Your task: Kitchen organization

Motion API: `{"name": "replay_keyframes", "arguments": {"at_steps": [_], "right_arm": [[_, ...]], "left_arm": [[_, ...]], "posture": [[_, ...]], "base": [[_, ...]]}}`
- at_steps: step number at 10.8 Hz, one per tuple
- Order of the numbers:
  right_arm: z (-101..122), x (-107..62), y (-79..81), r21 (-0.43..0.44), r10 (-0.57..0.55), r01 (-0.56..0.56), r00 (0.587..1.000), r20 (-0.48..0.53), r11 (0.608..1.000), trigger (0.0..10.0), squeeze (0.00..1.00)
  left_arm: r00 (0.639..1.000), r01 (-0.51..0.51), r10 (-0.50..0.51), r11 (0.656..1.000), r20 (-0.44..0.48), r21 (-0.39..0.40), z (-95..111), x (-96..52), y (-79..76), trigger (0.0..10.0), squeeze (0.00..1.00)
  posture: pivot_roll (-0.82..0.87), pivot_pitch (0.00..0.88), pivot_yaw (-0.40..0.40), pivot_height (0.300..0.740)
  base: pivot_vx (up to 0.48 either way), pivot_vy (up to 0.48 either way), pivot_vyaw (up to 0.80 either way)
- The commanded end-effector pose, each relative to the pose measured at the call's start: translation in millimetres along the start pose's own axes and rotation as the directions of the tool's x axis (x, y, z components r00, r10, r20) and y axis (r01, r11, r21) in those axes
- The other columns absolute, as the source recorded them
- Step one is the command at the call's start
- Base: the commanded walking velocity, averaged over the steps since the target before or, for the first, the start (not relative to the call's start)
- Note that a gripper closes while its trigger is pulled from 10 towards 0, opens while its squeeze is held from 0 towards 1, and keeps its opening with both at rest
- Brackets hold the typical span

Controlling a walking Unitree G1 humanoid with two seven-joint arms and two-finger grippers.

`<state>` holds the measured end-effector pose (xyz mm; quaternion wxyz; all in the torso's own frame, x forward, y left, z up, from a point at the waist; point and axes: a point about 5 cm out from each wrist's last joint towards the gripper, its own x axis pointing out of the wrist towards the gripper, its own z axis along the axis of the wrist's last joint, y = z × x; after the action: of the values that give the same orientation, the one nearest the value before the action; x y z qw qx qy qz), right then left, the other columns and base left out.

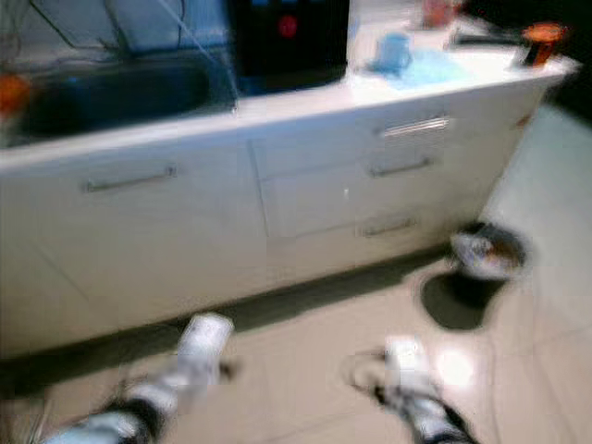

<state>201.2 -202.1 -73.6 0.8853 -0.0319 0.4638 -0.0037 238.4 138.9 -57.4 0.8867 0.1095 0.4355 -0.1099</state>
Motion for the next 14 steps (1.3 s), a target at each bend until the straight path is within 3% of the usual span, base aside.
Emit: {"name": "replay_keyframes", "arguments": {"at_steps": [1, 4, 12, 14], "right_arm": [[9.4, 1.6, 7.3, 0.006, 0.020, -0.020, 0.999, 0.027, 1.000, 10.0, 0.00], [11.0, 1.8, 8.4, 0.004, 0.022, -0.022, 0.999, 0.032, 1.000, 10.0, 0.00], [12.1, 1.9, 8.2, -0.002, 0.026, -0.026, 0.999, 0.033, 1.000, 10.0, 0.00], [11.3, 1.8, 7.9, -0.002, 0.027, -0.027, 0.999, 0.032, 1.000, 10.0, 0.00]], "left_arm": [[1.000, -0.030, 0.030, 0.999, 0.005, 0.016, -0.3, -1.1, 11.7, 10.0, 0.00], [0.999, -0.037, 0.037, 0.999, 0.003, 0.031, -2.0, -1.4, 12.4, 10.0, 0.00], [0.999, -0.032, 0.032, 0.999, -0.013, 0.025, -5.2, -1.5, 12.3, 10.0, 0.00], [0.999, -0.050, 0.050, 0.998, 0.009, 0.025, -2.7, -1.8, 15.0, 10.0, 0.00]], "posture": [[0.05, 0.000, 0.051, 0.740], [0.04, 0.000, 0.053, 0.740], [0.04, 0.000, 0.053, 0.740], [0.05, 0.000, 0.047, 0.740]], "base": [[0.000, 0.000, 0.00], [0.105, 0.000, 0.00], [0.460, 0.000, 0.00], [0.000, 0.000, 0.00]]}}
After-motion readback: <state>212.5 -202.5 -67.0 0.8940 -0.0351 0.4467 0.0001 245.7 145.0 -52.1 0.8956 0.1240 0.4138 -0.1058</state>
